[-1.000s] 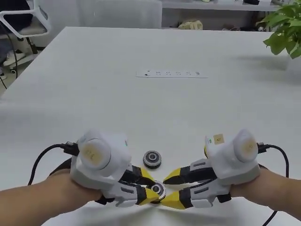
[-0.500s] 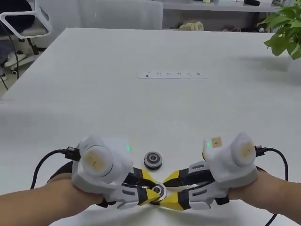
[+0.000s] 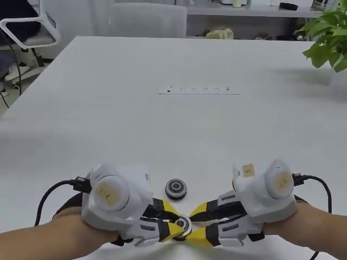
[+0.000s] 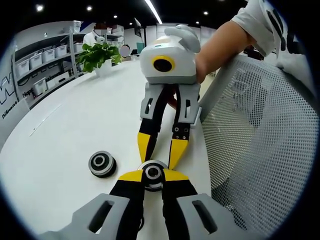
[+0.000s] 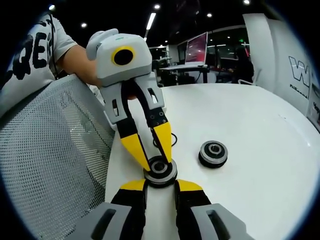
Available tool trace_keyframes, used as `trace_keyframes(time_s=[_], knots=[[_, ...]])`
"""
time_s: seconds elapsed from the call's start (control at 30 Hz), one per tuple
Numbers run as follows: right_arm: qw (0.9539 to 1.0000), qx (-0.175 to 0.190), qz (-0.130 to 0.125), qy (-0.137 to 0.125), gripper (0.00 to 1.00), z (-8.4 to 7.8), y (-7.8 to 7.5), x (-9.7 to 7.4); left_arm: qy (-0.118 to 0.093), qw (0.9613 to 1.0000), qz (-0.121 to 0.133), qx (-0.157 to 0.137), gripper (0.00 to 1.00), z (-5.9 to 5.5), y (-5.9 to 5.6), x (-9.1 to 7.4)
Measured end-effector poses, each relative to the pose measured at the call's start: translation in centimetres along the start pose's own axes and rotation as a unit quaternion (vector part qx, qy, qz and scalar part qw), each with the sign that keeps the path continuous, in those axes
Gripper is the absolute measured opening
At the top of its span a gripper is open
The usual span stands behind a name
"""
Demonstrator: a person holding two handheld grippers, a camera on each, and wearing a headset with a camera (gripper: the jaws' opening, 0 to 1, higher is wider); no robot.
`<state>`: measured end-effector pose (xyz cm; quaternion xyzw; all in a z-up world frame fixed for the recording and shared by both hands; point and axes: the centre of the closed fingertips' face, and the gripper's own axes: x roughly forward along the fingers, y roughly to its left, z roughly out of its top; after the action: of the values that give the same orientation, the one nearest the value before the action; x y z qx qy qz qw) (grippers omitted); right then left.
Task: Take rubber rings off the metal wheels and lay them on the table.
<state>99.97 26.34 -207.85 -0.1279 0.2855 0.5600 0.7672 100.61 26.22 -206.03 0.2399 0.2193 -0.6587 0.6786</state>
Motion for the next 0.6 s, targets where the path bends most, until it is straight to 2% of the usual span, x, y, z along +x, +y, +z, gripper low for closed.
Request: trace_keyframes(time_s=[0.07, 0.1, 0.13, 0.23, 0.43, 0.57, 0.6], knots=[[1.0000, -0.002, -0.001, 0.001, 0.18, -0.02, -0.02, -0.03, 0.000, 1.0000, 0.001, -0.001, 0.07, 0.01, -0.01, 0.00], [0.9998, -0.008, -0.003, 0.016, 0.16, -0.52, -0.15, -0.23, 0.001, 1.0000, 0.001, -0.001, 0.07, 0.00, 0.01, -0.01], [1.0000, -0.002, -0.002, 0.006, 0.15, -0.20, -0.09, -0.14, 0.001, 1.0000, 0.002, -0.001, 0.07, 0.00, 0.01, -0.02], [1.0000, 0.007, -0.001, 0.006, 0.11, -0.40, -0.18, -0.33, 0.001, 1.0000, 0.002, 0.001, 0.07, -0.02, 0.04, -0.03], [0.9999, 0.009, -0.002, 0.008, 0.10, -0.34, -0.12, -0.27, 0.002, 1.0000, 0.003, 0.003, 0.07, -0.04, 0.06, -0.06], [0.9999, 0.000, -0.008, 0.015, 0.00, -0.54, -0.28, -0.43, 0.003, 1.0000, 0.004, 0.004, 0.07, -0.03, 0.06, -0.05], [0.9998, 0.002, -0.007, 0.016, 0.00, -0.54, -0.31, -0.39, 0.003, 1.0000, 0.004, 0.005, 0.07, -0.03, 0.05, -0.05]])
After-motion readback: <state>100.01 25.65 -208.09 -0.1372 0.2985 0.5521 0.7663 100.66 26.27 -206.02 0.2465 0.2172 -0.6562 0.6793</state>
